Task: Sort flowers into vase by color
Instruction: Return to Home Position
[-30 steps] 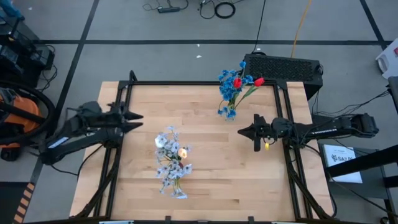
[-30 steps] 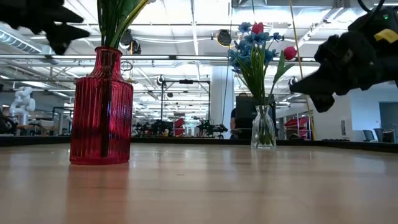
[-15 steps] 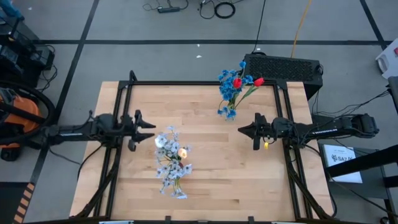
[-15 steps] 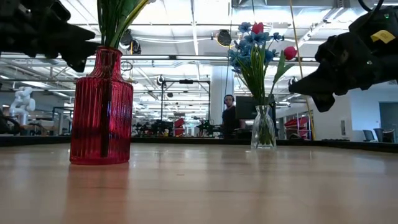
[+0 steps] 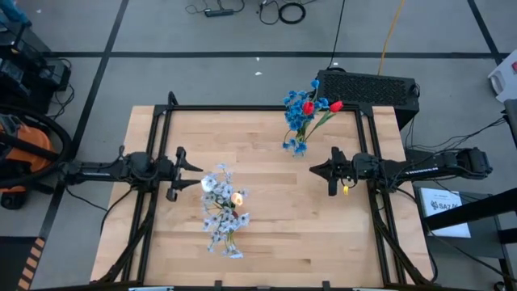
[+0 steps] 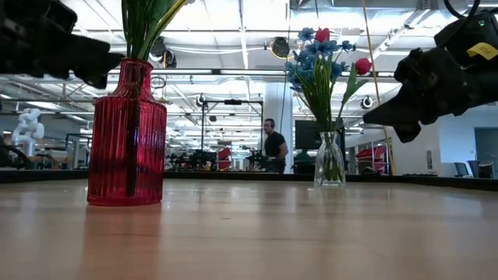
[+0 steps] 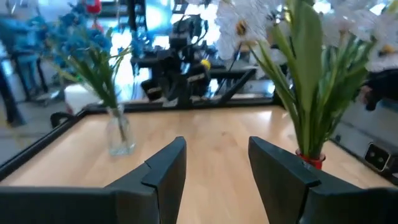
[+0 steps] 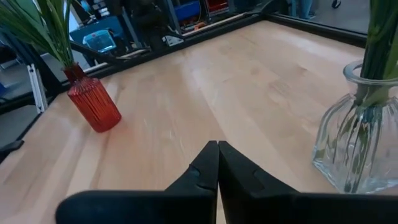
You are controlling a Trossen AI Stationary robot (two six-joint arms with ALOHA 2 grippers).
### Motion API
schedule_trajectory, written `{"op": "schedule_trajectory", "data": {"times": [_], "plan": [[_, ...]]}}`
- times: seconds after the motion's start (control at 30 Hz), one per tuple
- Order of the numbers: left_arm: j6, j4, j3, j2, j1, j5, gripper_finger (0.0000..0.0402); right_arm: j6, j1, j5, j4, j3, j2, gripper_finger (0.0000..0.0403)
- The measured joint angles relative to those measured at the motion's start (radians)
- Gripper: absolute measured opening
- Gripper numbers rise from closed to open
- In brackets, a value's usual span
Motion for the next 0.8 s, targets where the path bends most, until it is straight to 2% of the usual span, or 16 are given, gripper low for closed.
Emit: {"op": "schedule_trajectory", "data": {"times": [0.03, 0.37, 0.53, 0.8], "plan": [[-0.002, 0.031, -0.031, -0.011, 0.0, 0.012, 0.018, -0.004, 0.0, 0.0, 0.0, 0.0, 0.0, 0.0], [-0.003, -0.018, -0.032, -0.04, 0.0, 0.011, 0.018, -0.04, -0.001, 0.072, -0.009, 0.0, 0.001, 0.0], [-0.009, -0.019, -0.032, -0.04, 0.0, 0.01, 0.018, -0.05, -0.001, 0.07, -0.013, 0.0, 0.001, 0.0], [-0.002, -0.02, -0.032, -0.04, 0.0, 0.009, 0.018, -0.134, -0.001, 0.068, -0.14, 0.0, 0.002, 0.0]]}}
